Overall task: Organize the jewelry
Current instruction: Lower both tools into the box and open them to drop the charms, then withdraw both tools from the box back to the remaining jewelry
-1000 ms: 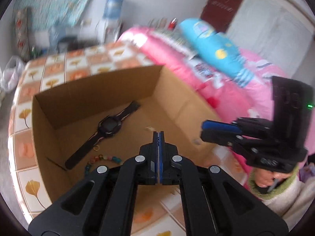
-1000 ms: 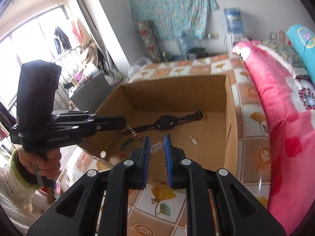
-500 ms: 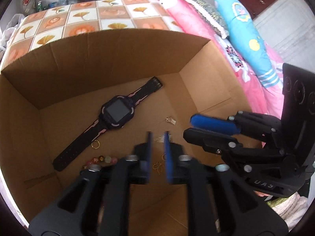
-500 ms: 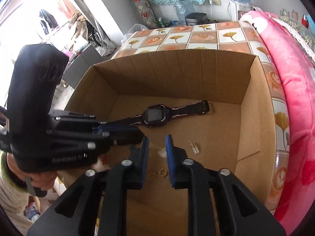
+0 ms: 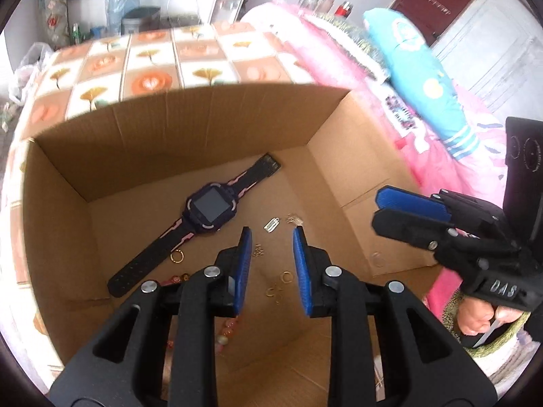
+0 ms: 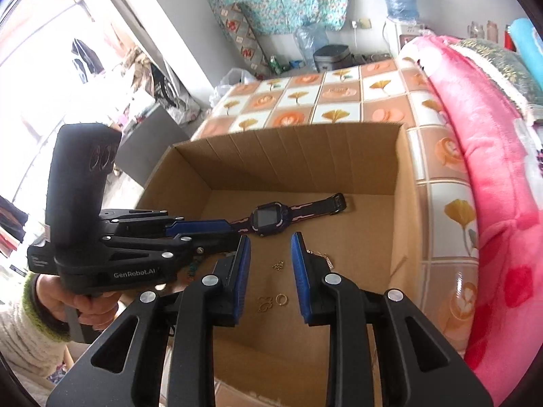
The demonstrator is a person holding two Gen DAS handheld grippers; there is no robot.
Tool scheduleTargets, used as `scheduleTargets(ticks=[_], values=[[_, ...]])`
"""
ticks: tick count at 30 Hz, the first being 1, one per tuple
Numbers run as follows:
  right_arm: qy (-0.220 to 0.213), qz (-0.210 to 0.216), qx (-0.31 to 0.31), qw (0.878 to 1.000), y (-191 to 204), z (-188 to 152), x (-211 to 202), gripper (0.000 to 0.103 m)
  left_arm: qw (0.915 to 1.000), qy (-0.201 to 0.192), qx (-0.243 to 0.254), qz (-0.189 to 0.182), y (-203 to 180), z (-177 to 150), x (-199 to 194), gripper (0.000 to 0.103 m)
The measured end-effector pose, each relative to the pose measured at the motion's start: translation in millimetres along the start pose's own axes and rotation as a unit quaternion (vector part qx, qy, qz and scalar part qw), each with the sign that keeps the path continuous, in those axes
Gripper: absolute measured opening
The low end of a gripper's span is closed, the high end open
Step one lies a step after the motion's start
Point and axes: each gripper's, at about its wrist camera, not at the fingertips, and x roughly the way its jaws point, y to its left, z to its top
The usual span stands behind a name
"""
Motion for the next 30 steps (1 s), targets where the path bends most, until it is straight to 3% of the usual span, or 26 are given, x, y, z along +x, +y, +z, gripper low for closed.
scheduleTargets(ticks=[4,6,9,14,18,21,26,30], values=[[-0.039,0.021,-0.005,0.999,8,-17,-41,0.025,0.9983,-0.052,0.026,0.0,-15,-17,-39,0.031],[-0.058,0.032,-0.011,0.998,12,-30,-60,0.028,0.996,-0.08,0.04,0.003,-23,-32,-61,0.045],[-0.077,0.049,-0.023,0.996,19,-56,-84,0.041,0.9914,-0.114,0.065,0.002,-35,-67,-90,0.057],[-0.054,0.06,-0.034,0.996,28,-101,-88,0.045,0.9875,-0.134,0.081,-0.021,-43,-129,-113,0.069],[-0.007,0.045,-0.029,0.999,32,-126,-56,0.046,0.9902,-0.113,0.081,-0.014,-46,-166,-102,0.077],[0.022,0.012,-0.017,1.0,31,-136,-25,0.046,0.9923,-0.077,0.087,0.044,-47,-186,-72,0.077],[0.054,-0.054,-0.044,0.996,37,-144,19,0.044,0.9867,-0.037,0.102,0.121,-42,-201,-31,0.077],[0.064,-0.083,-0.074,0.992,44,-146,40,0.038,0.9877,-0.024,0.088,0.127,-32,-209,-20,0.079]])
